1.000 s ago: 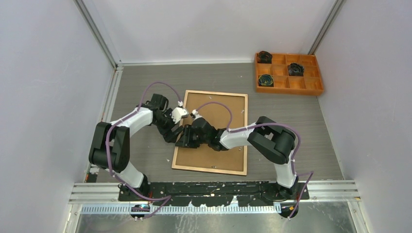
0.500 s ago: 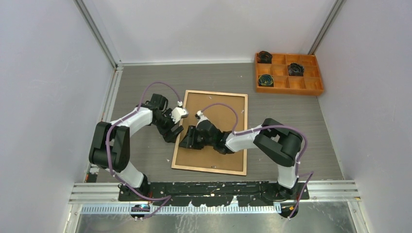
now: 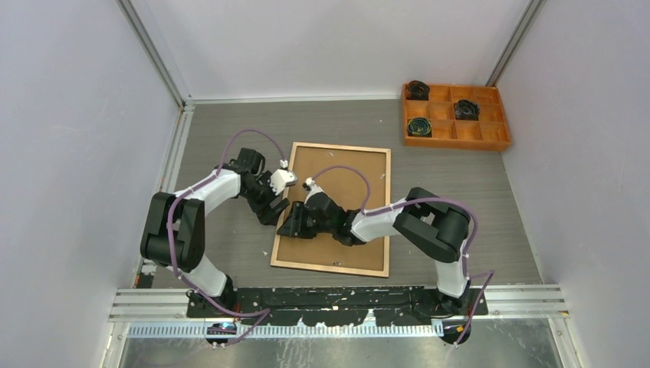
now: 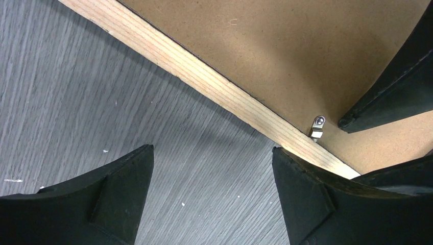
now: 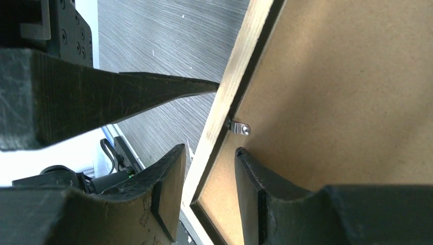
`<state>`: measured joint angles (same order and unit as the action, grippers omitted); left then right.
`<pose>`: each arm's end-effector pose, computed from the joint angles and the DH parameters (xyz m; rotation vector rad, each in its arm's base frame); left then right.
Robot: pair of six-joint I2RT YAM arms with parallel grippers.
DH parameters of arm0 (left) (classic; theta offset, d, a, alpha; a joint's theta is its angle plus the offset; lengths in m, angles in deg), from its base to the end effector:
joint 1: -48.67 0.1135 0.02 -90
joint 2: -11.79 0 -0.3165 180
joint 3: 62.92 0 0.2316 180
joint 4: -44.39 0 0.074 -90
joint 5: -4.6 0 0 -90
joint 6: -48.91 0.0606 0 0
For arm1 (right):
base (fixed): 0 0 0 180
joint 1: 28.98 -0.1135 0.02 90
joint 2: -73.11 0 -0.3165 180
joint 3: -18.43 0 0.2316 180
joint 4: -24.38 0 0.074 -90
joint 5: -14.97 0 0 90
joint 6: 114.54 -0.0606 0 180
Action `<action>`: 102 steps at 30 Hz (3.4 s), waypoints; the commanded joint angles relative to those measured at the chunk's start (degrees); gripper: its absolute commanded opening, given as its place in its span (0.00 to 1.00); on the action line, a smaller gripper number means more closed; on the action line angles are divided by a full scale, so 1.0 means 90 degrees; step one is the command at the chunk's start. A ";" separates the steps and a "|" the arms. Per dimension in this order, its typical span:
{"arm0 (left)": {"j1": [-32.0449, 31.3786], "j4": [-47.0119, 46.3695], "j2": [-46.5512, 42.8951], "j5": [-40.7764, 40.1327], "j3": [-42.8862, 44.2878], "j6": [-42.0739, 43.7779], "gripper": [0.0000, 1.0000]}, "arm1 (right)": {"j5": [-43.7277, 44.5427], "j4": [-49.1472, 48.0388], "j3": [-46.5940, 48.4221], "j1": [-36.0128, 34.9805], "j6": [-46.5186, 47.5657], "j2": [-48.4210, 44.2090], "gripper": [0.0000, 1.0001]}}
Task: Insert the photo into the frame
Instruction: Install the photo frame item at the center of the board.
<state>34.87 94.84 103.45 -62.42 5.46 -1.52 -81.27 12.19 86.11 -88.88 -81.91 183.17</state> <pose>0.2646 -0.0894 0.2137 1.3028 2.4147 -0.4560 0.2028 0.3629 0.1872 -0.1280 2.3932 1.2443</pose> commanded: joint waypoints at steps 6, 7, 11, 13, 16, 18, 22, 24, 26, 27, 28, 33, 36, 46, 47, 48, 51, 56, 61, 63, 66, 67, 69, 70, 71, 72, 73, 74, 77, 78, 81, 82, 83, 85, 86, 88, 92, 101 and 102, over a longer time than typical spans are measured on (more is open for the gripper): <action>-0.0019 -0.0104 -0.0046 0.0247 0.0182 0.0071 0.87 | 0.0219 -0.0077 0.0398 -0.0028 0.0173 0.0333 0.45; -0.0019 -0.0100 -0.0039 0.0258 0.0173 0.0069 0.87 | 0.0224 -0.0101 0.0407 -0.0033 0.0185 0.0355 0.45; -0.0019 -0.0100 -0.0067 0.0264 0.0164 0.0072 0.87 | 0.0307 -0.0116 0.0446 -0.0030 0.0279 0.0379 0.45; -0.0019 -0.0091 -0.0082 0.0253 0.0161 0.0074 0.87 | 0.0370 -0.0076 0.0426 -0.0029 0.0360 0.0322 0.45; -0.0019 -0.0071 -0.0096 0.0240 0.0192 0.0096 0.87 | 0.0319 -0.0184 0.0299 -0.0017 0.0434 0.0069 0.45; -0.0006 -0.0016 -0.0090 0.0212 0.0292 0.0094 0.87 | 0.0097 -0.0363 0.0148 0.0012 0.0488 -0.0197 0.46; 0.0203 0.0069 -0.0041 0.0265 0.0653 -0.0016 0.87 | -0.0183 -0.0799 -0.0467 0.0211 0.0457 -0.0934 0.49; 0.0355 0.0073 0.0065 0.0405 0.0983 -0.0252 0.87 | -0.0145 -0.0768 -0.0683 0.0451 0.0392 -0.1258 0.50; 0.0506 0.0090 0.0262 0.0644 0.1330 -0.0621 0.87 | -0.0168 -0.0807 -0.0868 0.0746 0.0293 -0.1484 0.51; 0.0554 0.0093 0.0388 0.0745 0.1502 -0.0823 0.87 | -0.0175 -0.0819 -0.0932 0.0917 0.0244 -0.1557 0.52; 0.0581 0.0104 0.0512 0.0857 0.1652 -0.0996 0.87 | -0.0184 -0.0789 -0.0956 0.1076 0.0217 -0.1594 0.53; 0.0586 0.0096 0.1021 0.1241 0.2083 -0.1368 0.81 | -0.0326 -0.0520 -0.0701 0.1907 0.0152 -0.1366 0.54; 0.0586 0.0107 0.1299 0.1288 0.2224 -0.1378 0.75 | -0.0523 -0.0424 -0.0327 0.2200 0.0155 -0.0907 0.54; 0.0577 0.0001 0.1711 0.1026 0.2230 -0.1149 0.63 | -0.0897 -0.0383 0.1096 0.2319 -0.0155 0.0738 0.48; 0.0577 -0.0011 0.1731 0.1047 0.2200 -0.1138 0.62 | -0.0906 -0.0390 0.1223 0.2306 -0.0209 0.0845 0.48; 0.0577 -0.0018 0.1748 0.1070 0.2176 -0.1136 0.60 | -0.0908 -0.0404 0.1322 0.2287 -0.0261 0.0935 0.47; 0.0577 -0.0065 0.1796 0.1089 0.2105 -0.1098 0.58 | -0.0877 -0.0352 0.1604 0.2211 -0.0349 0.1168 0.46; 0.0577 -0.0117 0.1794 0.1069 0.2021 -0.1055 0.57 | -0.0719 0.0052 0.2057 0.2074 -0.0351 0.1452 0.43; 0.0577 -0.0167 0.1770 0.1076 0.1963 -0.1056 0.57 | -0.0554 0.0292 0.2267 0.2040 -0.0365 0.1553 0.41; 0.0577 -0.0171 0.1764 0.1085 0.1947 -0.1047 0.56 | -0.0515 0.0354 0.2327 0.2032 -0.0358 0.1578 0.40; 0.0577 -0.0184 0.1758 0.1073 0.1927 -0.1035 0.56 | -0.0481 0.0366 0.2396 0.2027 -0.0383 0.1625 0.40; 0.0577 -0.0179 0.1759 0.1076 0.1923 -0.1036 0.56 | -0.0465 0.0387 0.2424 0.2011 -0.0397 0.1649 0.40; 0.0577 -0.0188 0.1749 0.1078 0.1914 -0.1024 0.56 | -0.0436 0.0421 0.2503 0.2000 -0.0396 0.1699 0.39; 0.0577 -0.0188 0.1744 0.1088 0.1908 -0.1027 0.56 | -0.0435 0.0424 0.2536 0.2005 -0.0397 0.1734 0.39; 0.0577 -0.0194 0.1735 0.1086 0.1908 -0.1014 0.56 | -0.0423 0.0433 0.2568 0.1997 -0.0387 0.1758 0.39; 0.0577 -0.0187 0.1731 0.1074 0.1896 -0.0994 0.56 | -0.0412 0.0443 0.2590 0.1997 -0.0391 0.1789 0.39; 0.0577 -0.0188 0.1723 0.1076 0.1886 -0.0983 0.56 | -0.0397 0.0444 0.2618 0.1991 -0.0390 0.1824 0.38; 0.0577 -0.0188 0.1720 0.1065 0.1875 -0.0965 0.56 | -0.0387 0.0444 0.2638 0.1992 -0.0391 0.1843 0.38; 0.0575 -0.0188 0.1701 0.1060 0.1849 -0.0931 0.56 | -0.0371 0.0469 0.2696 0.1992 -0.0391 0.1912 0.38; 0.0575 -0.0188 0.1701 0.1060 0.1845 -0.0925 0.56 | -0.0371 0.0473 0.2724 0.2000 -0.0395 0.1937 0.38; 0.0576 -0.0193 0.1701 0.1048 0.1848 -0.0917 0.56 | -0.0383 0.0473 0.2765 0.1994 -0.0397 0.1978 0.37; 0.0577 -0.0195 0.1692 0.1055 0.1846 -0.0911 0.56 | -0.0373 0.0474 0.2771 0.1996 -0.0403 0.1980 0.37; 0.0577 -0.0189 0.1691 0.1057 0.1848 -0.0911 0.56 | -0.0371 0.0471 0.2777 0.1996 -0.0400 0.1986 0.37; 0.0577 -0.0188 0.1691 0.1057 0.1845 -0.0911 0.56 | -0.0362 0.0473 0.2789 0.1995 -0.0390 0.1997 0.37; 0.0572 -0.0184 0.1691 0.1057 0.1844 -0.0901 0.56 | -0.0348 0.0473 0.2799 0.1992 -0.0369 0.1999 0.37; 0.0567 -0.0181 0.1691 0.1057 0.1844 -0.0893 0.56 | -0.0340 0.0478 0.2832 0.1994 -0.0362 0.2007 0.37; 0.0567 -0.0173 0.1681 0.1062 0.1835 -0.0887 0.56 | -0.0342 0.0489 0.2863 0.1993 -0.0314 0.2000 0.37; 0.0593 0.0217 0.1330 0.0888 0.1903 -0.0624 0.58 | -0.0903 0.0226 0.2686 0.2044 -0.0380 0.1360 0.45; 0.0608 0.0306 0.1255 0.0853 0.1937 -0.0577 0.59 | -0.0995 0.0214 0.2630 0.2064 -0.0398 0.1212 0.47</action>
<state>40.12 94.86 119.32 -53.89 22.66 -9.34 -87.29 15.75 110.59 -70.63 -85.43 200.43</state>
